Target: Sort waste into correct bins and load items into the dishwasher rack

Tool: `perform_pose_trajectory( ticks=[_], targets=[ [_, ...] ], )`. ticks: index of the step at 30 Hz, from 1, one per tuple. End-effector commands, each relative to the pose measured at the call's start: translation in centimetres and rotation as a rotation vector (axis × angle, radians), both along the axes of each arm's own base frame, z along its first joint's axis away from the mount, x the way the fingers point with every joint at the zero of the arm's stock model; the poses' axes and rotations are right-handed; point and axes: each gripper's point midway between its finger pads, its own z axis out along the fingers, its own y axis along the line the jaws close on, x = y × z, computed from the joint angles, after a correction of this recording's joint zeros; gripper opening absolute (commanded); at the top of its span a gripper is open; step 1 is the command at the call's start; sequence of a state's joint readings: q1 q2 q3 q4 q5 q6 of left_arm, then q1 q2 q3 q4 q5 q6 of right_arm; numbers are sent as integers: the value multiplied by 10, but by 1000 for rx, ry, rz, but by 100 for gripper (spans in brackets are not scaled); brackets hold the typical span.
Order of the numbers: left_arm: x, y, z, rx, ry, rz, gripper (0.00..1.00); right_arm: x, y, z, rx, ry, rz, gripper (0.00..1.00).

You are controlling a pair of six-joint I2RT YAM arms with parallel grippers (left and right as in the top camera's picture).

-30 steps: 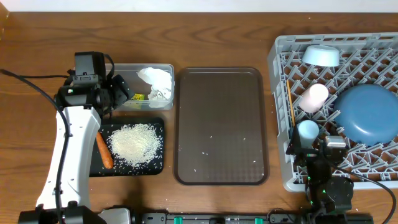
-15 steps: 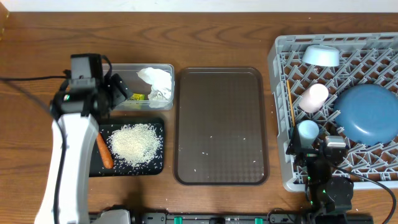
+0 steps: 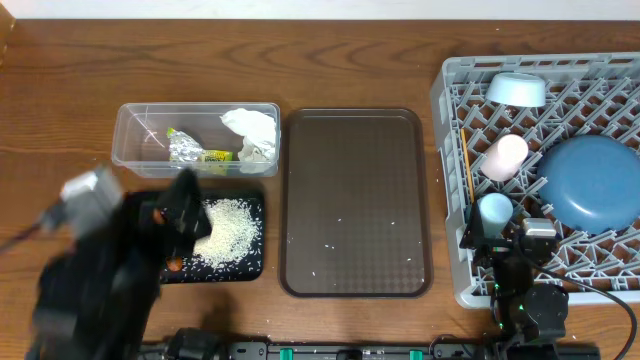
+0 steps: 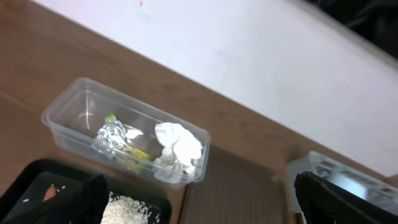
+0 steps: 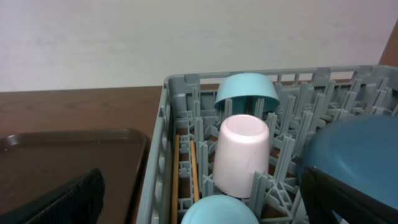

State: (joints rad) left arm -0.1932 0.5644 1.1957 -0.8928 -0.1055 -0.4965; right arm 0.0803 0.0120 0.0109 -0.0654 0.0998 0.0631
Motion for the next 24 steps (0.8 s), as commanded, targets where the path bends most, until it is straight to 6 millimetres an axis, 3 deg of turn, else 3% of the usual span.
perform_pose_trajectory(
  ticks=[1,4,6,11,14,19,24],
  targets=[
    [-24,8,-15,14,-7,15,98,0,-6,-1,-12,-1,-21,99],
    [-39,11,-39,14,-8,16,98,0,-6,-1,-12,-1,-21,99],
    [-43,12,-65,17,7,16,98,0,-6,-1,-12,-1,-21,99],
    [-33,10,-123,17,9,16,98,0,-6,-1,-12,0,-21,99],
    [-12,6,-137,-2,-82,16,98,0,-6,-1,-12,0,-21,99],
    [28,-6,-144,-46,-251,0,98,0,-6,-1,-12,0,-21,99],
    [47,-12,-163,-66,-343,-11,98,0,-6,-1,-12,0,-21,99]
  ],
)
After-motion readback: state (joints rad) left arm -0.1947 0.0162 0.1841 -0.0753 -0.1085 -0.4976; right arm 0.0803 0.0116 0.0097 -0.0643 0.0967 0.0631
